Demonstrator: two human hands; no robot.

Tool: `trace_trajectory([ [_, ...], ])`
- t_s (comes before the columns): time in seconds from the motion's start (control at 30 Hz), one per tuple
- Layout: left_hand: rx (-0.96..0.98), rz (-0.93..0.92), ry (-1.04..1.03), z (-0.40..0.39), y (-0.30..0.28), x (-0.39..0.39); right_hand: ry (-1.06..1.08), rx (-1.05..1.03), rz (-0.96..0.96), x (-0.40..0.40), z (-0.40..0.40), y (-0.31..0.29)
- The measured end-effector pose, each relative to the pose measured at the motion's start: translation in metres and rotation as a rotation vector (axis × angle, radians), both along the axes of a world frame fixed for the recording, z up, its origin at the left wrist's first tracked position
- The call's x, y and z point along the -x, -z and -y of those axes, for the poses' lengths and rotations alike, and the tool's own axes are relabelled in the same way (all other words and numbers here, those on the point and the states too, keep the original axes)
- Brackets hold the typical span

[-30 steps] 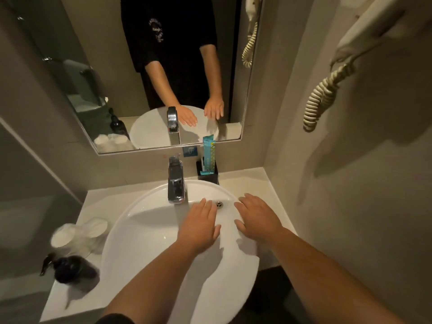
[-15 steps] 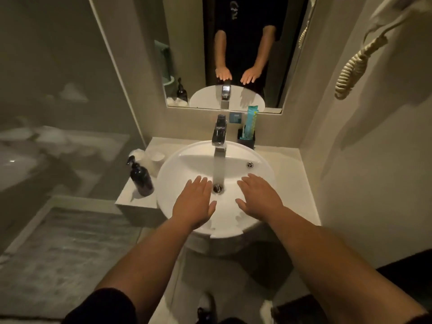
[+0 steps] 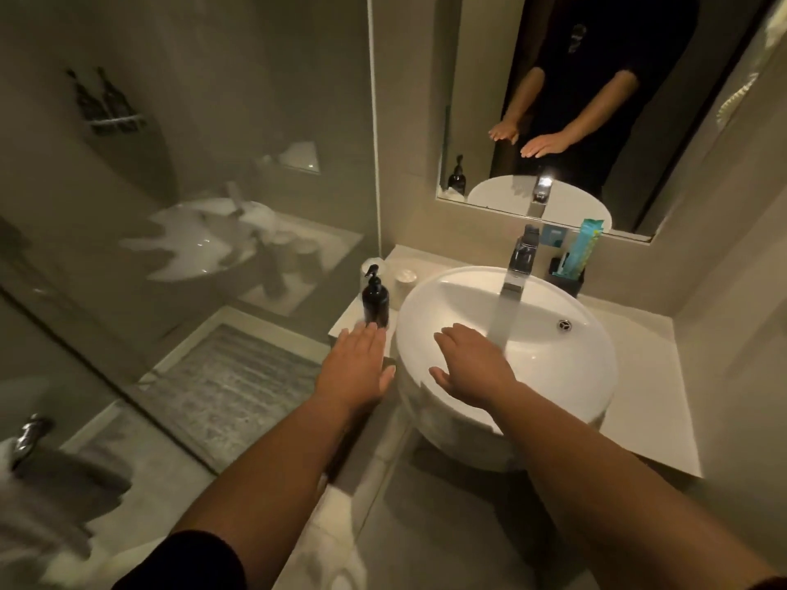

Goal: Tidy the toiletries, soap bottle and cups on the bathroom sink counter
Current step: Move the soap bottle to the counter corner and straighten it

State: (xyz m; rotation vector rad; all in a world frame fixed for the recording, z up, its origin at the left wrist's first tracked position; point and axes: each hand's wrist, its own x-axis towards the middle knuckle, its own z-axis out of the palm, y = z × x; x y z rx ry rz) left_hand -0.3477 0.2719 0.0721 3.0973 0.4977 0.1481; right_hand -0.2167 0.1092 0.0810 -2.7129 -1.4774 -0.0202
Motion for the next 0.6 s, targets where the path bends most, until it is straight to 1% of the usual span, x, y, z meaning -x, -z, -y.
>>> trace_trajectory([
  [0.13,-0.002,-0.025,-0.026,-0.043,0.008,0.007,-0.012,-0.018,-0.018,0.004,-0.047,0.006],
  [0.23,0.027,-0.028,-0.014,-0.075,0.014,-0.002,0.011,-0.023,-0.070,-0.002,-0.081,0.013],
  [0.37,0.074,-0.022,0.012,-0.110,0.022,-0.024,0.109,-0.034,-0.155,-0.014,-0.117,0.018],
  [0.5,0.089,-0.055,0.045,-0.134,0.031,-0.043,0.206,-0.042,-0.226,-0.023,-0.140,0.024],
  [0.6,0.139,-0.076,0.043,-0.145,0.039,-0.059,0.257,-0.038,-0.266,-0.030,-0.152,0.032],
])
